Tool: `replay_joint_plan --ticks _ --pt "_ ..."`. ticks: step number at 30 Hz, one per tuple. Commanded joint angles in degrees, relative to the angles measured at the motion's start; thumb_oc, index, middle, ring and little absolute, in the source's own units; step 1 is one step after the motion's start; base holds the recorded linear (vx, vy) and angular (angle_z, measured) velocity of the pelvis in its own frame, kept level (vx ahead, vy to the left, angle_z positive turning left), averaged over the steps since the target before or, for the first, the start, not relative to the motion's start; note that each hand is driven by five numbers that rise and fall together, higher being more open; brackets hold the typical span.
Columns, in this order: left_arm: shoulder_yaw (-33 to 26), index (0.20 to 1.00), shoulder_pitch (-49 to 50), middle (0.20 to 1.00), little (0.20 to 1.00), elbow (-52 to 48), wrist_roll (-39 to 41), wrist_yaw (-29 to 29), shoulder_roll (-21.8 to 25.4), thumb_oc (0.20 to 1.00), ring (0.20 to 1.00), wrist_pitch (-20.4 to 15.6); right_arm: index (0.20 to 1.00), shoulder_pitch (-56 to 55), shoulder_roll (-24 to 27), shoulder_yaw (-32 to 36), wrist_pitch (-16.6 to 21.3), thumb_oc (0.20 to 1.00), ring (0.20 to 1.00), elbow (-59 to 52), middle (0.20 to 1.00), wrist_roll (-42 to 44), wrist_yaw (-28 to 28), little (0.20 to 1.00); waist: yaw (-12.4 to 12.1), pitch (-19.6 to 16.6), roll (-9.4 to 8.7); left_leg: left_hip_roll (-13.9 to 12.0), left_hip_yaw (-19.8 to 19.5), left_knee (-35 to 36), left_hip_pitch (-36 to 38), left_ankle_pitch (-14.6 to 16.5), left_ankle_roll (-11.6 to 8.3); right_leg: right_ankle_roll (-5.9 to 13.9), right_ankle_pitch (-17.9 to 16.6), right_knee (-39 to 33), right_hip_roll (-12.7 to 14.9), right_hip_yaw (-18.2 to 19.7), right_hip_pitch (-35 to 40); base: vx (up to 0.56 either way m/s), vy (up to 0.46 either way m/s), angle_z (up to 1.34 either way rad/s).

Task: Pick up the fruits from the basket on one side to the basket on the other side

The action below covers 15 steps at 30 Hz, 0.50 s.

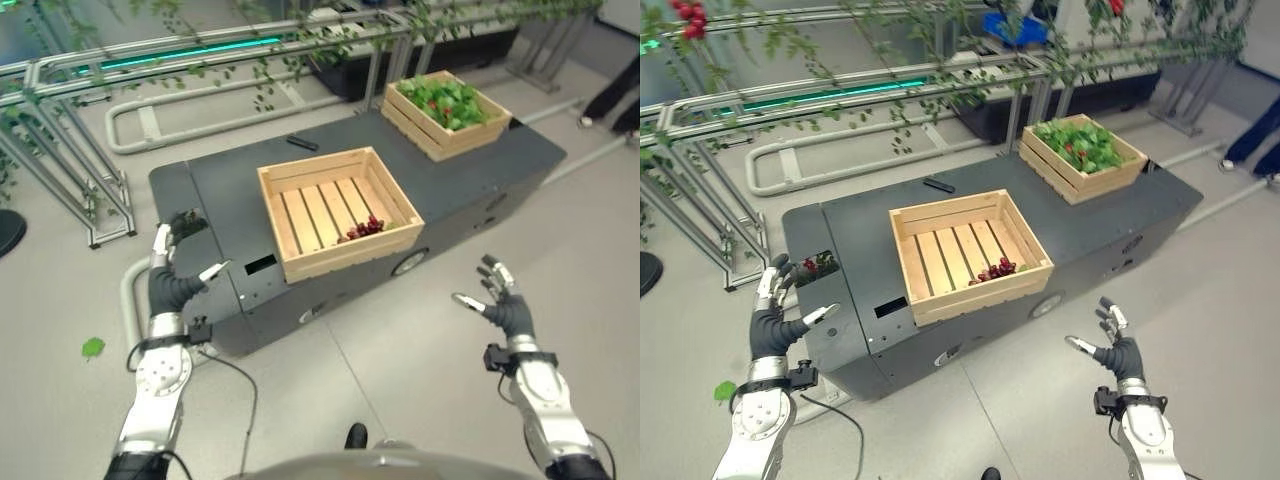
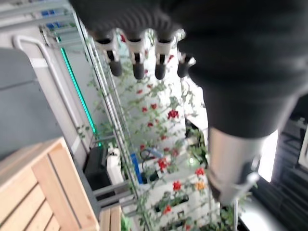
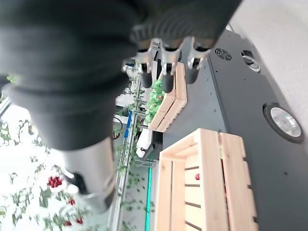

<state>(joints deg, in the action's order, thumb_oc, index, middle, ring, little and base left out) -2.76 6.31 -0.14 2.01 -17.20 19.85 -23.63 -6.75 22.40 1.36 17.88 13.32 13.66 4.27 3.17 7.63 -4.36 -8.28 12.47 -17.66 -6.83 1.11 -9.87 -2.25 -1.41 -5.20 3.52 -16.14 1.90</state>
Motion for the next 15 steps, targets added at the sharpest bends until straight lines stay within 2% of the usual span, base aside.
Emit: replay_joint_plan --ticks 1,2,3,5,9,14,15 --pt "0.0 1.000 -1.9 1.000 1.000 -2.3 1.4 -1.7 2.0 1.000 1.000 -3.0 1.000 2.6 1.2 0.9 3.5 1.000 1.000 -2.2 1.000 0.8 0.4 1.000 -1.5 0.5 0.49 2.5 -2.7 6.6 -3.1 -1.5 4.41 7.91 4.3 0.9 -1.0 -0.7 1.0 0.10 -0.027 -0.33" --pt "0.0 1.000 -1.9 1.000 1.000 -2.2 1.4 -1.7 2.0 1.000 1.000 -3.0 1.000 2.6 1.2 0.9 3.5 1.000 1.000 -2.2 1.000 0.8 0.4 1.000 -1.6 0.5 0.41 2.6 -2.6 7.1 -2.9 -1.8 4.43 7.94 4.4 0.9 -0.9 -0.7 1.0 0.19 -0.009 -0.46" --pt "0.1 1.000 -1.4 1.000 1.000 -2.5 1.0 -1.9 2.1 1.000 1.000 -3.1 1.000 2.5 1.3 0.3 3.5 1.000 1.000 -1.5 1.000 0.4 0.1 1.000 -2.7 0.9 0.52 2.6 -4.4 10.3 -4.6 -4.6 3.34 8.15 5.1 0.7 -1.7 -0.2 2.4 0.22 0.001 -0.57" --pt "-0.3 1.000 -0.8 1.000 1.000 -3.0 0.5 -2.0 2.4 1.000 1.000 -3.1 1.000 2.4 1.1 0.1 3.5 1.000 1.000 -0.7 1.000 0.6 0.0 1.000 -3.9 1.3 0.68 2.6 -5.8 13.9 -5.4 -7.9 2.87 7.96 5.8 1.0 -2.4 0.1 3.9 0.25 -0.009 -0.44" --pt "-0.7 1.000 -0.6 1.000 1.000 -2.6 0.1 -3.0 2.9 1.000 1.000 -2.9 1.000 2.4 0.6 -0.4 3.7 1.000 1.000 0.1 1.000 0.8 0.1 1.000 -5.1 1.8 1.00 2.3 -8.9 18.7 -6.6 -10.6 1.84 7.74 7.7 1.7 -3.8 1.4 5.7 0.18 0.034 -0.32" --pt "-0.7 1.000 -1.5 1.000 1.000 -2.6 -0.7 -3.5 3.7 1.000 1.000 -3.0 1.000 2.9 0.3 -1.1 3.7 1.000 1.000 -0.3 1.000 1.0 -0.1 1.000 -5.3 1.2 0.88 2.5 -8.2 18.0 -7.4 -11.5 2.23 8.29 8.6 0.3 -3.9 2.1 7.1 0.19 0.141 -0.03" --pt "-0.6 1.000 -1.6 1.000 1.000 -2.6 -0.5 -3.5 3.9 1.000 1.000 -3.1 1.000 2.9 -0.3 -1.3 3.4 1.000 1.000 -0.1 1.000 1.0 0.0 1.000 -5.5 0.4 0.20 3.4 -8.1 15.7 -7.6 -9.6 3.68 8.99 9.2 1.0 -2.2 2.5 8.2 0.33 0.233 -0.14"
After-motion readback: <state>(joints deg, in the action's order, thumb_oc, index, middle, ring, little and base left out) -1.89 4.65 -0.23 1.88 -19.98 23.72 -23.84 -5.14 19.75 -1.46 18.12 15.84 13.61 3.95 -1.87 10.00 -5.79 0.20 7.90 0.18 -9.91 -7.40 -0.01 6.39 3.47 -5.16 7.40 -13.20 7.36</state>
